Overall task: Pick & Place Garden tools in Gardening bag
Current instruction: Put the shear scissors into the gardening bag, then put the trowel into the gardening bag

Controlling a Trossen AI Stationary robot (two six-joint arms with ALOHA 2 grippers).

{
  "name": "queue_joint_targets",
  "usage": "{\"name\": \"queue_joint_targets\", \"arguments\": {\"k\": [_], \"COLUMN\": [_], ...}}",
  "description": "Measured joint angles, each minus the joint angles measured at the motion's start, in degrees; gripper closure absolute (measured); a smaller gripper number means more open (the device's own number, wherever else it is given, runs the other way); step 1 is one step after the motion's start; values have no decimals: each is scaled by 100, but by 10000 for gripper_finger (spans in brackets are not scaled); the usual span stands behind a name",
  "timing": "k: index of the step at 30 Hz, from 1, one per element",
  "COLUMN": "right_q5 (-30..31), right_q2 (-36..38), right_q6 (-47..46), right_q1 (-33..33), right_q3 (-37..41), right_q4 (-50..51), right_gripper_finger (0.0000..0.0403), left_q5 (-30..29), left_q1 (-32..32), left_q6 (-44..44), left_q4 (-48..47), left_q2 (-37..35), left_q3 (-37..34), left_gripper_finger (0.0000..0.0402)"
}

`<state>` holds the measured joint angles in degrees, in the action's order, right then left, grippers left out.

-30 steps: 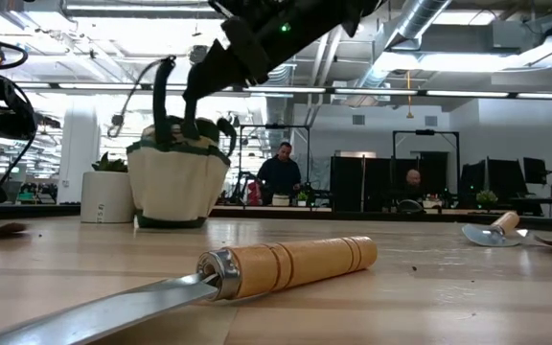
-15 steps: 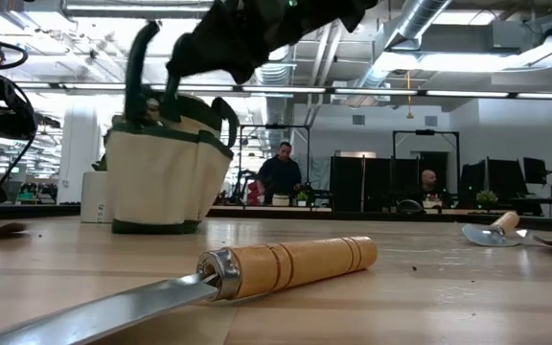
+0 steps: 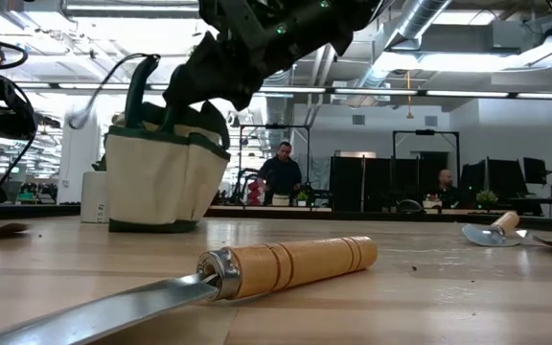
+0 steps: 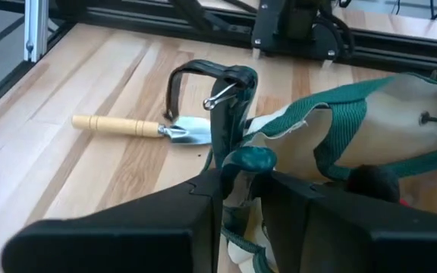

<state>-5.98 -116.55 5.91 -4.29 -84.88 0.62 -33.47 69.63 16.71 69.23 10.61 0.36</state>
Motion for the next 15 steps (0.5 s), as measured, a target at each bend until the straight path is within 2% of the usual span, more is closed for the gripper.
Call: {"name": "queue_joint_targets", "arguments": {"k": [4,12,15], "right_q5": [7,8,275], "right_q2": [8,126,272], "right_q6": [-32,-455,-517], "right_q1": [-24,-35,-85], "right_q3": [0,8,-4], "right_q4": [24,114,209], "right_gripper_finger": [334,151,107], "left_q5": [2,2,2], "left_q1": [0,0,0], "left_q6": [0,0,0], "left_q4": [0,2,3], "left_q2": [0,0,0], "left_q3": [0,0,0], "left_gripper_finger": [382,382,382]}}
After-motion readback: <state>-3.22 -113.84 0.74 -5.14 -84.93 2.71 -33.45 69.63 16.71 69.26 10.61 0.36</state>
